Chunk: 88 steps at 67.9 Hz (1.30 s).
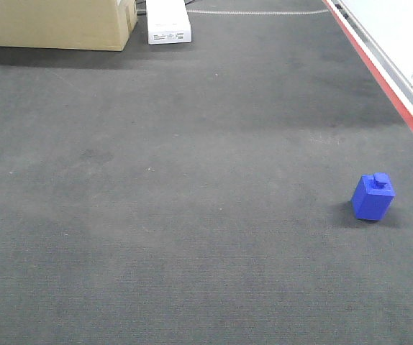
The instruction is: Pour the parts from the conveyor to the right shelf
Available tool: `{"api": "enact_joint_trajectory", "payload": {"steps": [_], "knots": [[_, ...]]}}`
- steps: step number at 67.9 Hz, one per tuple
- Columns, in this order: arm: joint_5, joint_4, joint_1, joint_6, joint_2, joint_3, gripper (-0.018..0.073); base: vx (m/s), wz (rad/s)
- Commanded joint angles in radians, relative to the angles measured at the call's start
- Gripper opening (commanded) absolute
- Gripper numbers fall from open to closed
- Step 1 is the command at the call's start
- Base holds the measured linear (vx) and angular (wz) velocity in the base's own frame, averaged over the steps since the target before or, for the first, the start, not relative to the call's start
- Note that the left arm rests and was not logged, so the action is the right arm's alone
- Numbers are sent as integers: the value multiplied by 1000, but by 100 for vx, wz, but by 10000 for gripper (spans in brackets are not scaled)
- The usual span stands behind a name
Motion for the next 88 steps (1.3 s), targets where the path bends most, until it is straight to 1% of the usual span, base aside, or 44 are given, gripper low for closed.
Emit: {"api": "enact_joint_trajectory", "payload": {"steps": [1, 11, 20, 27, 38, 43, 46, 49, 52, 57, 63, 71, 79, 88], "knots": [[-187, -10, -4, -43, -18, -75, -7, 0, 0], [-183, -12, -4, -69, -17, -237, -6, 0, 0], [-120, -12, -4, -69, 38, -401, -6, 0, 0], [-15, -12, -4, -69, 131, -526, -6, 0, 0], [256, -12, -4, -70, 328, -710, -2, 0, 0], [367, -11, -4, -70, 419, -767, 14, 0, 0], [408, -2, -4, -69, 471, -788, 36, 0, 0], [438, 13, -4, -69, 512, -802, 65, 0, 0], [456, 32, -4, -69, 553, -803, 114, 0, 0], [482, 67, -4, -69, 609, -800, 227, 0, 0], [527, 93, -4, -70, 666, -800, 412, 0, 0], [532, 96, -4, -79, 726, -800, 617, 0, 0], [498, 96, -4, -80, 776, -800, 714, 0, 0], [512, 97, -4, -77, 820, -800, 717, 0, 0]]}}
